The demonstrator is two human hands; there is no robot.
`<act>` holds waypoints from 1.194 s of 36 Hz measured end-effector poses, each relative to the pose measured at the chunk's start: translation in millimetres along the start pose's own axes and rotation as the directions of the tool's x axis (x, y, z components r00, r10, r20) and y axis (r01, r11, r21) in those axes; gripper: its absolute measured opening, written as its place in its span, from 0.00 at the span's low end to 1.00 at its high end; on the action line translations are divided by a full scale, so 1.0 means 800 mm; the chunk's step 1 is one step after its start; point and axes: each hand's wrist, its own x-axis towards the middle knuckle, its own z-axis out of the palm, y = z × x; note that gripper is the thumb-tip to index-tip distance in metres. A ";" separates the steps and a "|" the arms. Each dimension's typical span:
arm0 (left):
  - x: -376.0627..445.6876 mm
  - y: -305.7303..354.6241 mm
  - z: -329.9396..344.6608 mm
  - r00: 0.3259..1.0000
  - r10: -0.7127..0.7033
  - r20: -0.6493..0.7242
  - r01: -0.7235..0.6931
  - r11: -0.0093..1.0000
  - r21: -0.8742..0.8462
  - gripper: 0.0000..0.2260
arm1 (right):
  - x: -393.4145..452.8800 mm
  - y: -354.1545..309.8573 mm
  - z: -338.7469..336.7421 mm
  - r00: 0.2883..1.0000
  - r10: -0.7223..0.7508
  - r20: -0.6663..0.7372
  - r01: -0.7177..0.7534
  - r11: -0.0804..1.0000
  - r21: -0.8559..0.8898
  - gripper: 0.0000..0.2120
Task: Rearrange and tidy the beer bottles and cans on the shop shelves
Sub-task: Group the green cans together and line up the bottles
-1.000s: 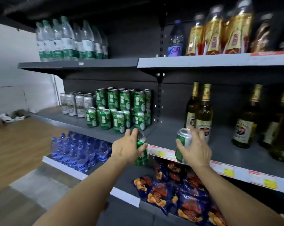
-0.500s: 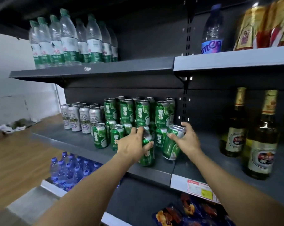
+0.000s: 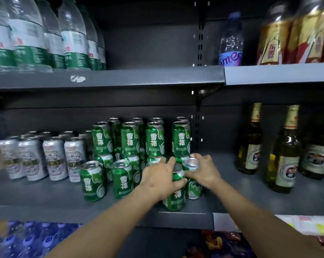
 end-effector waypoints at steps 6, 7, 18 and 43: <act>-0.009 -0.017 -0.002 0.993 0.112 -0.034 -0.114 0.991 -0.066 0.25 | -0.002 0.005 -0.027 0.954 0.127 0.272 -0.170 0.975 0.141 0.36; -0.011 -0.019 -0.003 0.992 0.123 -0.041 -0.126 0.989 -0.080 0.25 | 0.001 0.008 -0.030 0.950 0.141 0.278 -0.180 0.976 0.121 0.38; -0.017 -0.038 -0.005 0.989 0.112 -0.100 -0.123 0.986 -0.110 0.31 | -0.005 -0.004 -0.015 0.967 0.143 0.209 -0.162 0.984 0.074 0.44; 0.024 0.014 0.013 0.980 0.182 0.085 -0.181 0.983 -0.016 0.30 | -0.073 0.039 -0.036 0.876 0.421 0.234 -0.217 -0.088 0.972 0.33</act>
